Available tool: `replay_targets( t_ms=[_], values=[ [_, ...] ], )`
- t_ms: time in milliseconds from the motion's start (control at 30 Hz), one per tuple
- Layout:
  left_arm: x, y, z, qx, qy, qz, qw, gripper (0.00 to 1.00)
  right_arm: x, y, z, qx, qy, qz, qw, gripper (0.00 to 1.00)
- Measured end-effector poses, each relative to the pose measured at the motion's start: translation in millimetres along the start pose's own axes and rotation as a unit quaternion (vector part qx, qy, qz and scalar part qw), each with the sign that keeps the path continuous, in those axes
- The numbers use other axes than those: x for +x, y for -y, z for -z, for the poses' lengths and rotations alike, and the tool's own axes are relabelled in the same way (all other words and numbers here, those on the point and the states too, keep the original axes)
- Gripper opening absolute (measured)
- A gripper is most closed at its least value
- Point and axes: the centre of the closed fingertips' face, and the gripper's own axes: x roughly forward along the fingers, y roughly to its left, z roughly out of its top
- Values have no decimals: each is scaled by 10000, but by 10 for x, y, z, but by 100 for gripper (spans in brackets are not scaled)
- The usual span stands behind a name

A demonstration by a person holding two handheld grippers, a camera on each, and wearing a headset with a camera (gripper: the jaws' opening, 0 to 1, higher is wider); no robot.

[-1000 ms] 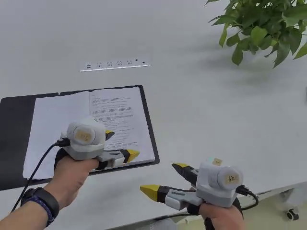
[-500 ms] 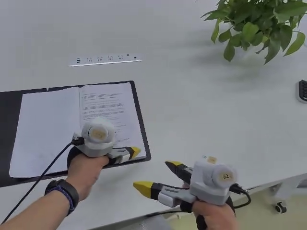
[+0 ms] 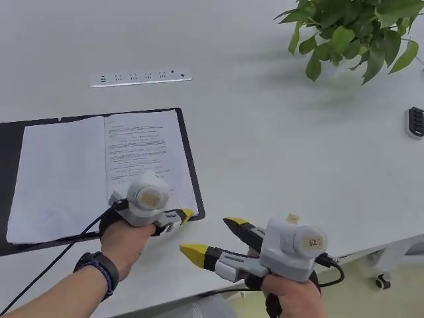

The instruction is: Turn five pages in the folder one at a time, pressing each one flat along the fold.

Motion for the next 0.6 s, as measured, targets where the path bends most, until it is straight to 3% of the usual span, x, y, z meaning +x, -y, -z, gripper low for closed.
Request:
replay_targets(
  t_ms=[600],
  values=[
    [-40, -88, -7, 15, -20, 34, 10000, 51, 29, 67, -19, 171, 99, 14, 9998, 70]
  ],
)
